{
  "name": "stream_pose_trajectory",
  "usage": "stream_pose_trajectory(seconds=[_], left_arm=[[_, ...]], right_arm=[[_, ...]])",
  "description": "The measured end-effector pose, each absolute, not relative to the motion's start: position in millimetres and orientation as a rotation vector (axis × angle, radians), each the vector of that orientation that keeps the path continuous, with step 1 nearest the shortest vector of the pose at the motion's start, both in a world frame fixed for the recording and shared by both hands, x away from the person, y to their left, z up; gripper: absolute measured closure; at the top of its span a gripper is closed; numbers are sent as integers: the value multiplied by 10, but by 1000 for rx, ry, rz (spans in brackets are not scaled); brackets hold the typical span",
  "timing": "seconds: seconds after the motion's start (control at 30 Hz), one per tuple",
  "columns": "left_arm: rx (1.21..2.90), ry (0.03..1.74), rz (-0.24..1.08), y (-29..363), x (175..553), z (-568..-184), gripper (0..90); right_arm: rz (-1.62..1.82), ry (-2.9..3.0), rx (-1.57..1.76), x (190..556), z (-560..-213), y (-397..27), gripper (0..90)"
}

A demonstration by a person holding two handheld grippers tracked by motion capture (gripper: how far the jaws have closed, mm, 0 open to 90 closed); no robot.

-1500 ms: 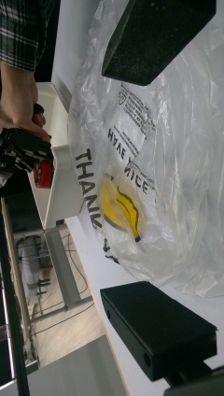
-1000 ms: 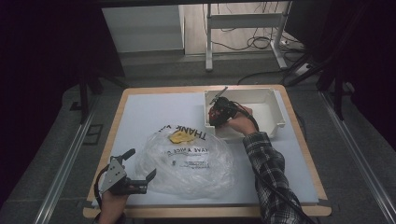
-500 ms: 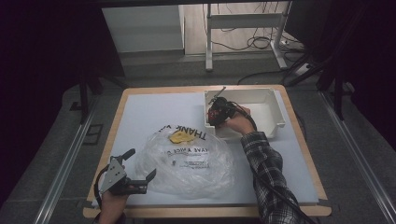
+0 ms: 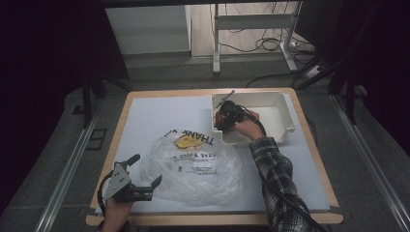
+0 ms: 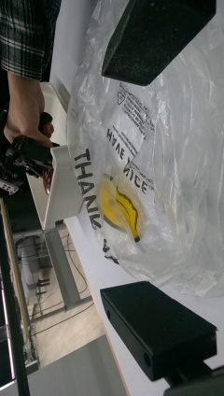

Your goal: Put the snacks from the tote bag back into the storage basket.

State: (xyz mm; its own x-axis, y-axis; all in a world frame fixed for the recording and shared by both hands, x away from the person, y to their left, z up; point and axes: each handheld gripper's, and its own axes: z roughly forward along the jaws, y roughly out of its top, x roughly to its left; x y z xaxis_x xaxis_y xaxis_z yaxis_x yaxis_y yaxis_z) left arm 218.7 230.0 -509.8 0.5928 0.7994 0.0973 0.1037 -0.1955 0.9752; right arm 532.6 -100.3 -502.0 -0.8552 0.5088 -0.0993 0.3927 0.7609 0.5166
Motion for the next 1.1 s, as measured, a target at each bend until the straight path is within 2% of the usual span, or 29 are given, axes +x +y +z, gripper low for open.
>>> stream_pose_trajectory(seconds=[0.37,1.1], left_arm=[[1673,758,753,2296,2188,-5098,0],[1677,757,755,2292,2188,-5100,0]], right_arm=[[792,2716,725,5305,-5006,-1058,140],[880,2670,699,5192,-4927,-1159,108]])
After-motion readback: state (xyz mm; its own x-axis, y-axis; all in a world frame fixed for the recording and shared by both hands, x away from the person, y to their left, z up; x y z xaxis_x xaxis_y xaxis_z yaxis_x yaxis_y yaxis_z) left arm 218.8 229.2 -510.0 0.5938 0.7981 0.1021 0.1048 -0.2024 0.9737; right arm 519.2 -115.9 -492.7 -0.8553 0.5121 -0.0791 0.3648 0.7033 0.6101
